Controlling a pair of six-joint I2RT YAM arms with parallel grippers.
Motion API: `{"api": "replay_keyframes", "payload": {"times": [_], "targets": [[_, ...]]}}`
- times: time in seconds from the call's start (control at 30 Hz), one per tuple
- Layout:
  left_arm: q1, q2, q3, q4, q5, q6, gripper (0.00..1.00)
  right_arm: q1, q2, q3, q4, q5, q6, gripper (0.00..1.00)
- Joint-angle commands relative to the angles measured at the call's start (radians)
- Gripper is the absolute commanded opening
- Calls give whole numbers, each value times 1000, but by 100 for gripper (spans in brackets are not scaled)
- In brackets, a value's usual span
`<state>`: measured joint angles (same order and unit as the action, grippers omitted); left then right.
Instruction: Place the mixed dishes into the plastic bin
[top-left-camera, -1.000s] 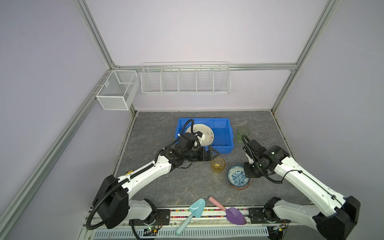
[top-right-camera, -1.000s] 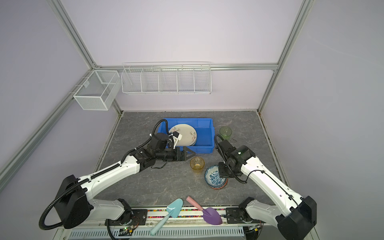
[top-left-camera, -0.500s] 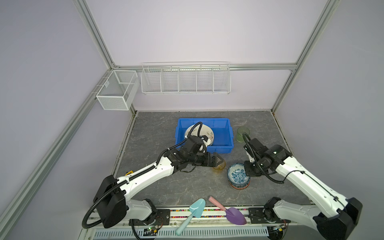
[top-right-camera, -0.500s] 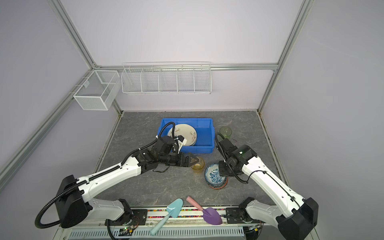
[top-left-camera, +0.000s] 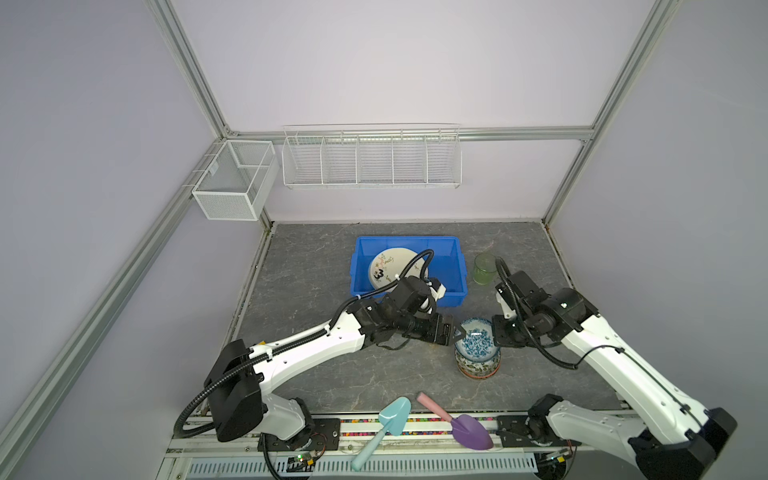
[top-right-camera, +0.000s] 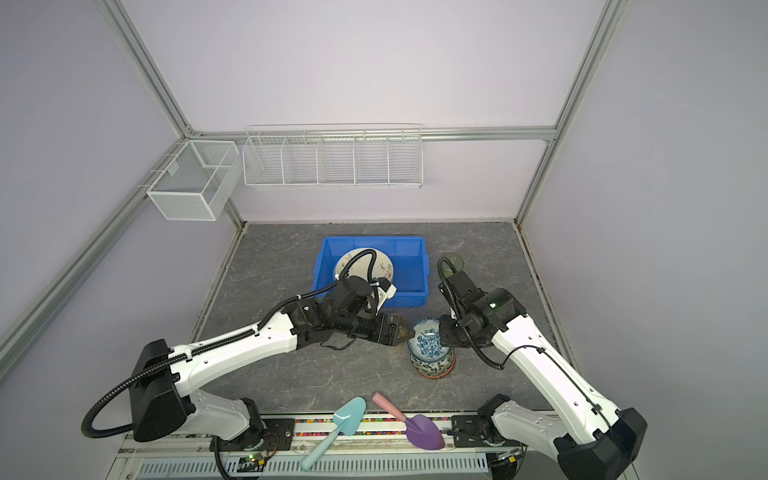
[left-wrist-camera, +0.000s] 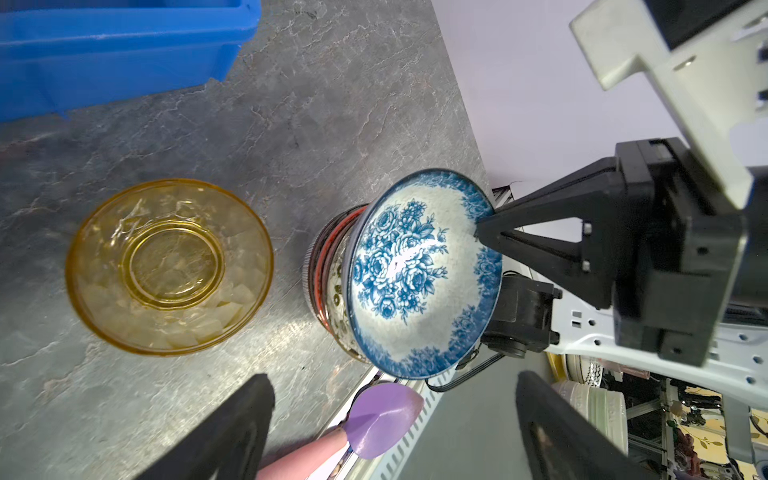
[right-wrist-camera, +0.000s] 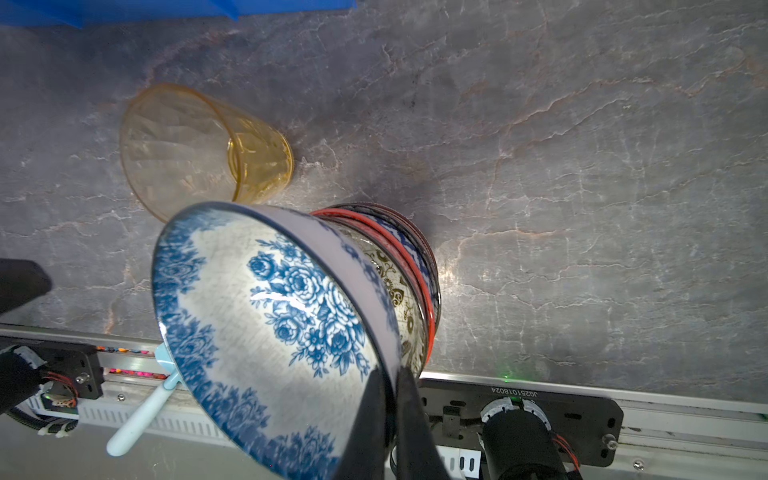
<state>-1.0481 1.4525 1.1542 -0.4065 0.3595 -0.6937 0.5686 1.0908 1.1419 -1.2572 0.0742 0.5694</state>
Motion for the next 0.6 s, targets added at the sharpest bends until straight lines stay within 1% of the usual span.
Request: {"api": "replay_keyframes", "payload": {"times": [0.0,0.17,0.33,0.57], "targets": [[-11,37,48,-56,-20,19,86,-7,-27,39,-7,-38,-4,7],[-16,80,89,-96,-40,25,77,-9,-28,59,-10,-44,-13,7],[-16,116,123,-120,-55,24,70,-9,-26,80,-10,-55,-22,7],[-16,153,158,-126,-53,19,56,-10,-26,78,17,-63,-23,7]]}}
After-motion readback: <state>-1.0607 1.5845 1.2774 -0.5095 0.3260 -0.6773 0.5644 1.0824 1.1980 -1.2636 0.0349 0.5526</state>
